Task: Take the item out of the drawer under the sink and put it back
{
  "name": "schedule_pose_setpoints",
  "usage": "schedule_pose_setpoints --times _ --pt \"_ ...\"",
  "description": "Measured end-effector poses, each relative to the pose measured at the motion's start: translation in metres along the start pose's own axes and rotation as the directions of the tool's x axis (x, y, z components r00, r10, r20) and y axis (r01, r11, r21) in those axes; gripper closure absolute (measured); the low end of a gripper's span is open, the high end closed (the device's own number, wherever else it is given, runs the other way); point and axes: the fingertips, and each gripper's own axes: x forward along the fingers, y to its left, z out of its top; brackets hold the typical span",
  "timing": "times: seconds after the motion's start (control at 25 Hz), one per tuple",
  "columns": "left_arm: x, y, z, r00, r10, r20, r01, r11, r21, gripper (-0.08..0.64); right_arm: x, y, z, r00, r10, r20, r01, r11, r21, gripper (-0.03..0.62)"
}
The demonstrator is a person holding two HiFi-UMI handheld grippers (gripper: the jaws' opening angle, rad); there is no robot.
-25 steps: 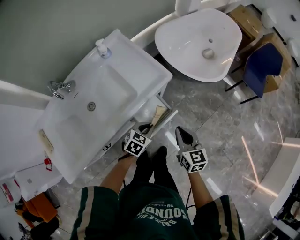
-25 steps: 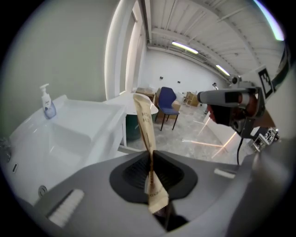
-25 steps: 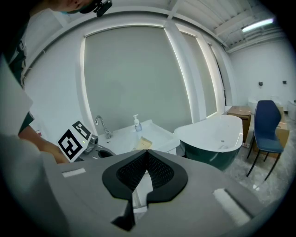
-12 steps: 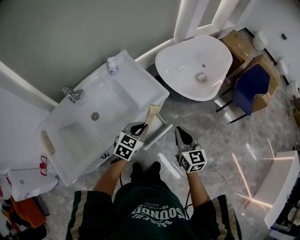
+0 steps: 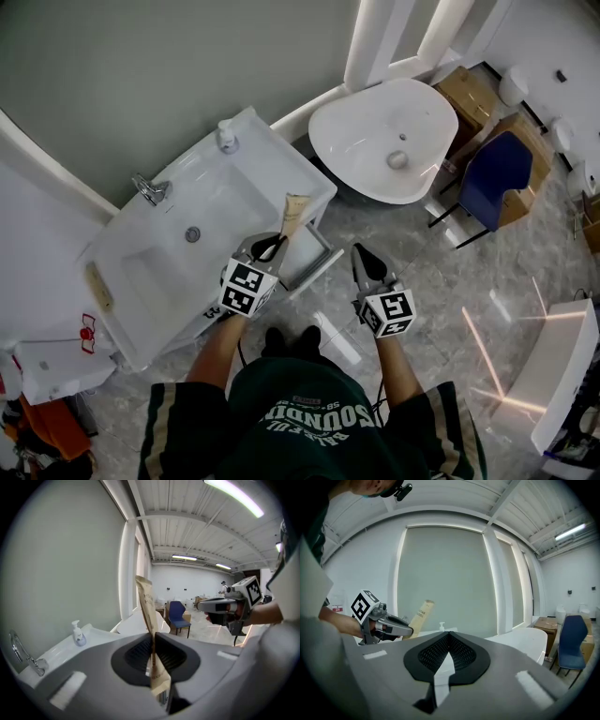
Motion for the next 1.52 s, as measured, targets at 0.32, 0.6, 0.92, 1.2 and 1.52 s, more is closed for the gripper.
schedule_pose_setpoints --times 0.32,0.6,0.92,1.2,1.52 --pt "0.0 0.004 -0.007 1.0 -0.002 -0.013 0.002 1.0 0.003 0.485 0.006 0.008 -0.009 1.0 0.019 -0.002 -0.019 1.0 0.012 0.591" --pt "0.002 0.003 -0.014 0.999 -0.01 -0.031 0.01 1.0 0.018 0.485 0.008 0.008 -0.005 1.0 0.012 0.009 -0.012 1.0 0.028 0.591" --pt "0.017 -0.004 -0.035 0.996 -0.046 -0.081 0.047 0.999 0.018 0.485 0.006 0.005 -0.028 0.999 0.001 -0.035 -0.001 1.0 0.016 0.591" --pt "0.038 -0.02 -0.068 0.984 -0.082 -0.158 0.084 0.996 0.006 0.485 0.0 -0.005 -0.068 0.997 -0.007 -0.079 0.011 0.999 0.042 0.591" --pt "0.055 -0.044 -0.101 0.966 -0.122 -0.229 0.133 0.991 0.033 0.485 -0.001 -0.01 -0.11 0.992 -0.001 -0.126 0.009 0.998 0.068 0.591"
